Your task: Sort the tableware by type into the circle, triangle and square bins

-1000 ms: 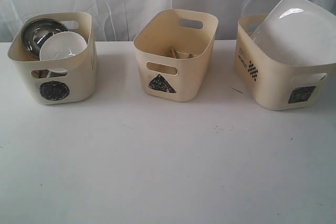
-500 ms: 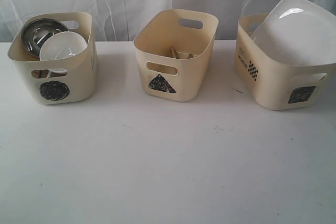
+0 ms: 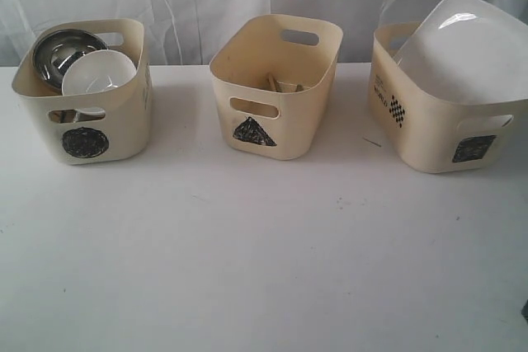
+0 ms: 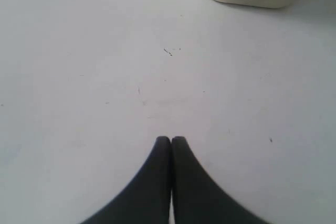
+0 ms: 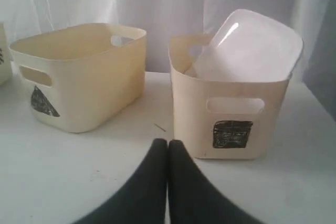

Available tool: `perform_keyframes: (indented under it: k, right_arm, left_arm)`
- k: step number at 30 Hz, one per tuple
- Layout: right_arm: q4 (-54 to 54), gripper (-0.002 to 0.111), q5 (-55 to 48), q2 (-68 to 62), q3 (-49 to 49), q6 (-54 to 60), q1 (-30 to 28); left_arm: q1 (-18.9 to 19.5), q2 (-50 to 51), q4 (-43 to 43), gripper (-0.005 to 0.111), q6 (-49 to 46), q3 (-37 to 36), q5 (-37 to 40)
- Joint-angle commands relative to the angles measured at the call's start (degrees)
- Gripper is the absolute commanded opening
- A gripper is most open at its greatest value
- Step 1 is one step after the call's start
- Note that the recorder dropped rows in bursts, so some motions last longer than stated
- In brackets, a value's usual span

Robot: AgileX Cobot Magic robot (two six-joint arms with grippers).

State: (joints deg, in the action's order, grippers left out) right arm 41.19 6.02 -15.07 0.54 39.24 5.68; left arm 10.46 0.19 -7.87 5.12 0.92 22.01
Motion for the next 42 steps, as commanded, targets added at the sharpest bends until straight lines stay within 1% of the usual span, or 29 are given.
perform_keyframes:
  k: [1, 4, 5, 6, 7, 12, 42]
  right_arm:
    - [-25.40, 0.000, -6.02, 6.95, -0.54, -24.03, -4.72]
    - [-36.86, 0.000, -14.52, 15.07, -0.54, -36.68, -8.28]
    - [-40.24, 0.000, -18.49, 15.07, -0.54, -39.97, -9.15]
    - [-42.92, 0.000, -25.10, 15.07, -0.54, -44.15, -9.16]
    - [-43.26, 0.000, -25.81, 15.07, -0.54, -43.34, -9.16]
    - [-43.78, 0.000, -25.92, 15.07, -0.54, -40.66, -9.16]
    - [-43.57, 0.000, -25.91, 15.07, -0.54, -40.88, -9.16]
  left_arm:
    - [-0.30, -0.19, 0.03, 0.000, -0.03, -0.60, 1.96]
    - [-0.44, -0.19, 0.27, 0.000, 0.06, -0.60, 1.93]
    - [-0.44, -0.19, 0.27, 0.000, 0.06, -0.60, 1.82]
    - [-0.41, -0.19, 0.55, 0.000, 0.08, -0.60, 1.68]
    - [-0.41, -0.19, -0.01, 0.000, -0.07, -0.60, 1.52]
    - [-0.41, -0.19, 0.21, 0.000, -0.07, -0.60, 1.60]
    - [-0.56, -0.19, 0.20, 0.000, -0.10, -0.60, 1.60]
